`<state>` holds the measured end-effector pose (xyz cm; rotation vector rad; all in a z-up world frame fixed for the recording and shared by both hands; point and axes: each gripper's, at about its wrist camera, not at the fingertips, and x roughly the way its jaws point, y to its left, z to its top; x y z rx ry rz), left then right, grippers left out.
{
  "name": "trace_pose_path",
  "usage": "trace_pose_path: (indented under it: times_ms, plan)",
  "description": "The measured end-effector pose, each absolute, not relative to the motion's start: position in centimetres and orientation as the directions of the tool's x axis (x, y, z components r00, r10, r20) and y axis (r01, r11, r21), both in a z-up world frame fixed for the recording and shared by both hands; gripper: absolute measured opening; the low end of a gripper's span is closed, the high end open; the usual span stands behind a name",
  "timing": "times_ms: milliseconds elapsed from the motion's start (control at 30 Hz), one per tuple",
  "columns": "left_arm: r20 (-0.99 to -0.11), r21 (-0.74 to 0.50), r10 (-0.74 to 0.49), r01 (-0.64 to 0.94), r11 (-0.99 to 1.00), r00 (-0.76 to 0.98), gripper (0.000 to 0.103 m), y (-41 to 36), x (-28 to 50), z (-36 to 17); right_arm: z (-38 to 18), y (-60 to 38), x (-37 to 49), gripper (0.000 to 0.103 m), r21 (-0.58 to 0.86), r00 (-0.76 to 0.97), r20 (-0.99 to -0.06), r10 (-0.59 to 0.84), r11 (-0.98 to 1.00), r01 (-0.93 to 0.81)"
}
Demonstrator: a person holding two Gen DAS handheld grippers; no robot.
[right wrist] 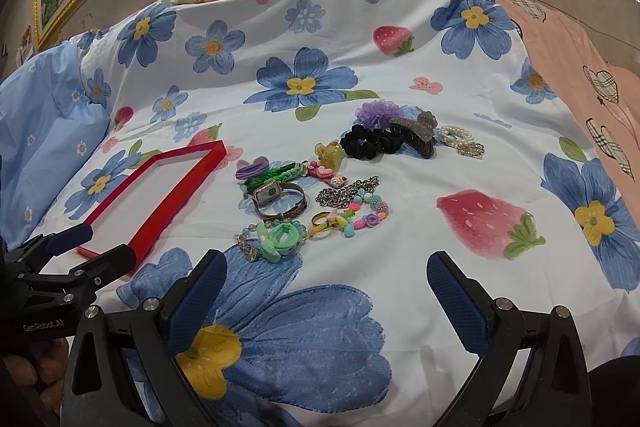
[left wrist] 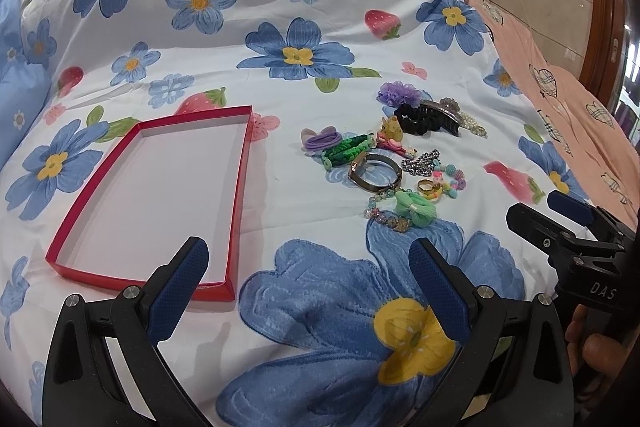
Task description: Organize jewelry
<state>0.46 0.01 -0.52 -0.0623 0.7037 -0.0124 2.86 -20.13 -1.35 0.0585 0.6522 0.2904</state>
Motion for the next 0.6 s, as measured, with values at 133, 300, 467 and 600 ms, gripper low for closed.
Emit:
trace_pose_path:
  times_ms: [133,300,467,600]
  plan:
    - [-0.657,-0.074,-0.042,-0.008,0.997,0.753,0.101,0.2,1.1,-0.6,-1.3,-20.1,2.8,0.101,0.149,0.755,-0.589,0.287,0.957,-0.248]
    - [-0.668,-0.09,-0.055,-0.007,0.996,0.743,0.101,0.5,2.3,-0.6,-1.3,-19.9,3.1,0.101,0.159,0.748,-0.598,0.287,0.958,-0.24]
    - [-0.687,-0.112,-0.068,-0.012,0.994,0.723,0.101,1.1,4.2,-0.7,-1.2,-20.5,4.5,0.101,0.174,0.738,-0.609,0.29,0.957,-0.232]
    - [-0.714,-0.121,-0.071,-0.022,0.992,0.696,0.101,1.6,5.8,-1.0,-1.3,-20.9,5.5,0.101,0.188,0.729,-0.621,0.289,0.957,-0.219]
